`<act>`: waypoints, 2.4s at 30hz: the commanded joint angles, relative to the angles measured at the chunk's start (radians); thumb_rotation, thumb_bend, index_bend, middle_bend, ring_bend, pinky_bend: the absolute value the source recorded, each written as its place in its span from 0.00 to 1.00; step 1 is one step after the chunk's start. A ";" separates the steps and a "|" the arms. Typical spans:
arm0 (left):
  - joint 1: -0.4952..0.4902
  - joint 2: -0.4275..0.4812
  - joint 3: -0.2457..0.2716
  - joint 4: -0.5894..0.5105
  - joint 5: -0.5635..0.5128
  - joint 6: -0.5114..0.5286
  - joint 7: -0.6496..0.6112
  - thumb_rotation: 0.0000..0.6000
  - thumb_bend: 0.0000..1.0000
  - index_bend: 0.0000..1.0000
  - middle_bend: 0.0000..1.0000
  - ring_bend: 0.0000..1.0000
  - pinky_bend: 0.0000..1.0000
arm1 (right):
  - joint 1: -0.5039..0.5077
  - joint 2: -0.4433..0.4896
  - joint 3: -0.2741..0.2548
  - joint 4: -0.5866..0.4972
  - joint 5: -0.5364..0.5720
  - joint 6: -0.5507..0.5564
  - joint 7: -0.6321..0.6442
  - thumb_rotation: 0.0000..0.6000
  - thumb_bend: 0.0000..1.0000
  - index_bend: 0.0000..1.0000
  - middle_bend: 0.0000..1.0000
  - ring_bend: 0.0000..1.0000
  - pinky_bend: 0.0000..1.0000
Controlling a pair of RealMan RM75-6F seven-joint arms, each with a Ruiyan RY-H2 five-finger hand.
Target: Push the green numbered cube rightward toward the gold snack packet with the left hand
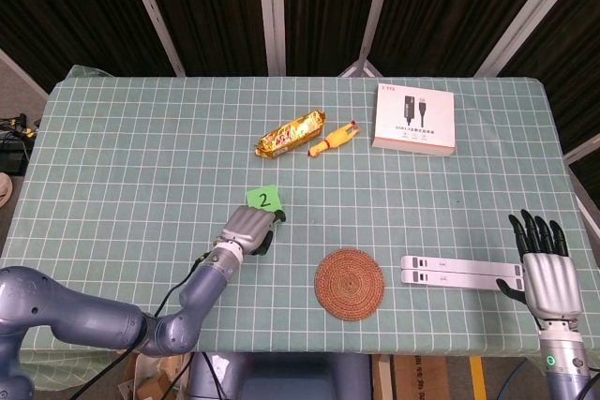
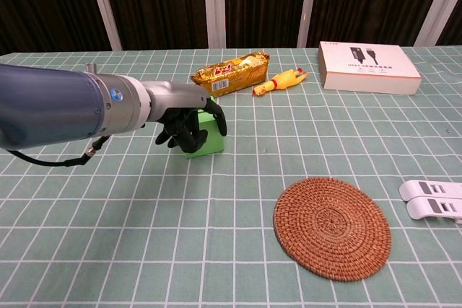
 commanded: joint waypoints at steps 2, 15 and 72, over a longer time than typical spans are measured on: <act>-0.002 -0.011 -0.006 0.016 -0.004 0.019 0.018 1.00 0.86 0.26 0.86 0.71 0.71 | 0.003 -0.001 -0.001 0.000 0.004 -0.006 -0.003 1.00 0.07 0.05 0.00 0.00 0.00; -0.017 -0.051 -0.022 0.111 0.001 0.083 0.114 1.00 0.86 0.26 0.86 0.71 0.71 | 0.011 -0.014 -0.001 0.006 0.019 -0.021 -0.027 1.00 0.07 0.05 0.00 0.00 0.00; 0.204 0.229 -0.182 -0.358 0.324 0.426 0.212 1.00 0.47 0.29 0.31 0.19 0.39 | 0.015 -0.019 -0.010 -0.009 0.039 -0.023 -0.069 1.00 0.07 0.05 0.00 0.00 0.00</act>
